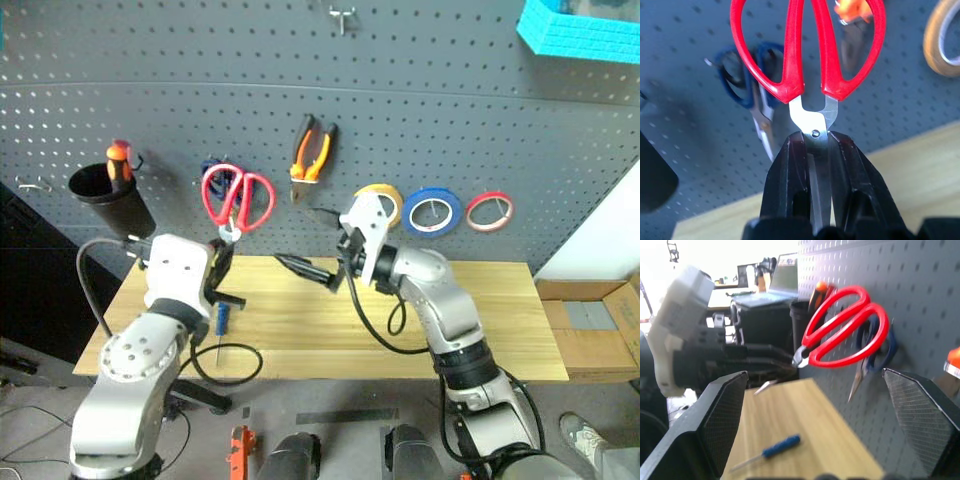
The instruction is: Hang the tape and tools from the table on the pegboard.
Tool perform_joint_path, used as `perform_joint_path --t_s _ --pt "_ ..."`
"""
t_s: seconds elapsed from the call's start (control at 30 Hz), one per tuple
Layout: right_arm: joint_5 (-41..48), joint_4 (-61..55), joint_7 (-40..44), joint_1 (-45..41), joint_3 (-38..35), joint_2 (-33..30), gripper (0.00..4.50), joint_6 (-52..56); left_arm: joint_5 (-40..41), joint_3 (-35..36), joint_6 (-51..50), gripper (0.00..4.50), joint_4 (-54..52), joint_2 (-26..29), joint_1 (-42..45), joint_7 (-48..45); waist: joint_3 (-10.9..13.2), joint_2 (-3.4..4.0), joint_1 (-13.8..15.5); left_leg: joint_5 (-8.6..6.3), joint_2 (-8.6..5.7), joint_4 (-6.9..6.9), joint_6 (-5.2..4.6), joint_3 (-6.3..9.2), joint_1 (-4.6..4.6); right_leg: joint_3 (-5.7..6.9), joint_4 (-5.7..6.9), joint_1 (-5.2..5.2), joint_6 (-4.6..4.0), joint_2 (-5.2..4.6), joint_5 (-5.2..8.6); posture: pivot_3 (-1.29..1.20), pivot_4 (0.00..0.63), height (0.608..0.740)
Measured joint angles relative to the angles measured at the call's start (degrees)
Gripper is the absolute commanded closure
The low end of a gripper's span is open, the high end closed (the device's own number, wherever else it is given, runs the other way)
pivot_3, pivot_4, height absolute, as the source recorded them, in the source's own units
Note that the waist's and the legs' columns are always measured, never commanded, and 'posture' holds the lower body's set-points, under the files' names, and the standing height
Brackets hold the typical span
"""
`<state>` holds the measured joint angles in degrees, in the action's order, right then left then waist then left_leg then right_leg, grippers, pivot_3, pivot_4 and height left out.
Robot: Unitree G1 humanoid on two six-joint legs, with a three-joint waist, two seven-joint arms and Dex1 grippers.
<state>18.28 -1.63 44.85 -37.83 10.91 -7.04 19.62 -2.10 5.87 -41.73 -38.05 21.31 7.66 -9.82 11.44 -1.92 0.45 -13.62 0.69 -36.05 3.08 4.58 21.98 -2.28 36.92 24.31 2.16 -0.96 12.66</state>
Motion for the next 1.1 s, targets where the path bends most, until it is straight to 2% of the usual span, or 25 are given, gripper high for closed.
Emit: perform_joint_path --t_s 0.27,0.53,1.1 --pt "-0.76 3.72 0.01 -1.03 -0.09 0.38 0.00 -2.68 2.95 6.32 0.01 4.27 7.52 -0.44 3.16 0.29 -0.29 -0.25 0.64 0.01 -0.02 -0.03 0.03 -0.01 0.00 0.00 0.03 -0.01 -0.22 -0.02 -0.15 0.15 0.081 0.740" --pt "-1.80 4.48 -0.17 -1.01 -0.04 0.04 0.00 -4.10 6.28 6.82 -2.25 4.27 15.58 -0.71 9.19 -1.10 -0.55 -0.43 0.94 0.13 -0.02 -0.05 0.22 0.00 -0.04 0.01 0.07 -0.05 -0.23 -0.01 -0.23 0.13 0.082 0.740" --pt "-1.98 4.68 -0.26 0.24 0.47 -0.88 0.00 -4.28 7.37 6.00 -1.40 4.27 16.41 -0.58 10.11 -1.59 -1.23 -0.54 0.89 0.15 -0.02 -0.07 0.26 0.00 -0.08 0.00 0.12 -0.07 -0.29 -0.01 -0.27 0.13 0.075 0.740"
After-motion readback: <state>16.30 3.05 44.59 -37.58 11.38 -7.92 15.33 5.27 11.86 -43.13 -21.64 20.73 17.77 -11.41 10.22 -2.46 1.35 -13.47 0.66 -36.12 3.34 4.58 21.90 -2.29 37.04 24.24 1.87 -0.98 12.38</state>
